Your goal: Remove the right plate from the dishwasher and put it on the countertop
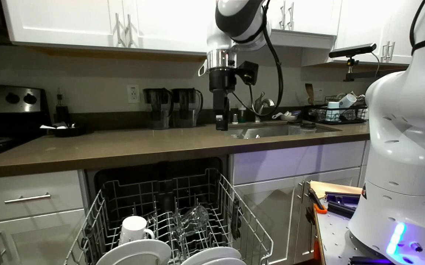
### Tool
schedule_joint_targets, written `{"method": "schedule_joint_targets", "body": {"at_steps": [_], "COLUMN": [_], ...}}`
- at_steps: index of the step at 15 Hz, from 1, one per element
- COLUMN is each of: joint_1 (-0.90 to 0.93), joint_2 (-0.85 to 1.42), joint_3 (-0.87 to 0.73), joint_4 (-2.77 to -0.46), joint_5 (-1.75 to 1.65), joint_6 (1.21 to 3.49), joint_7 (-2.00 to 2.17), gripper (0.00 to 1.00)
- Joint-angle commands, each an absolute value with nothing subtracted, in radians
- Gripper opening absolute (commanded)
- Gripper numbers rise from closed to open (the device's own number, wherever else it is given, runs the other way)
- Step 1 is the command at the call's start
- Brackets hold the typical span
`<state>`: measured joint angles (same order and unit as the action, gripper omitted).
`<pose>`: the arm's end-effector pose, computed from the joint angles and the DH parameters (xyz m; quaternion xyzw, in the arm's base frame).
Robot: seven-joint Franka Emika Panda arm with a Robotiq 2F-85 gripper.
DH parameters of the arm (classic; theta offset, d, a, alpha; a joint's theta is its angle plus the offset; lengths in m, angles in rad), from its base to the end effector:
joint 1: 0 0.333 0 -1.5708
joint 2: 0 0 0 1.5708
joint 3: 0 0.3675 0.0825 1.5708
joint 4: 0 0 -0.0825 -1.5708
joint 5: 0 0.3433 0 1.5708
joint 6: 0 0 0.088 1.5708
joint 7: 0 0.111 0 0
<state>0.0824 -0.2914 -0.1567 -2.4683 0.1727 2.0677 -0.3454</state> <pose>0.3783 -0.0218 0.4607 -0.9893 -0.0937 0.0362 0.1053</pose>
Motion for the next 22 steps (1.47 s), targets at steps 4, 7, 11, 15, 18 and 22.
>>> {"method": "schedule_joint_targets", "body": {"at_steps": [4, 7, 11, 15, 18, 22], "joint_1": [0.057, 0.057, 0.077, 0.096, 0.112, 0.135], "joint_2": [-0.29, -0.29, -0.253, -0.194, -0.115, 0.036], "joint_3": [-0.132, -0.132, -0.107, -0.052, -0.018, 0.02], "joint_4": [-2.467, -2.467, -2.49, -2.537, -2.581, -2.598], "joint_5": [0.18, 0.18, 0.182, 0.175, 0.192, 0.284], "joint_6": [2.065, 2.065, 2.105, 2.192, 2.384, 2.606], "joint_7": [-0.351, -0.351, -0.368, -0.381, -0.389, -0.447], "gripper": [1.0, 1.0, 1.0, 1.0, 1.0, 1.0]}}
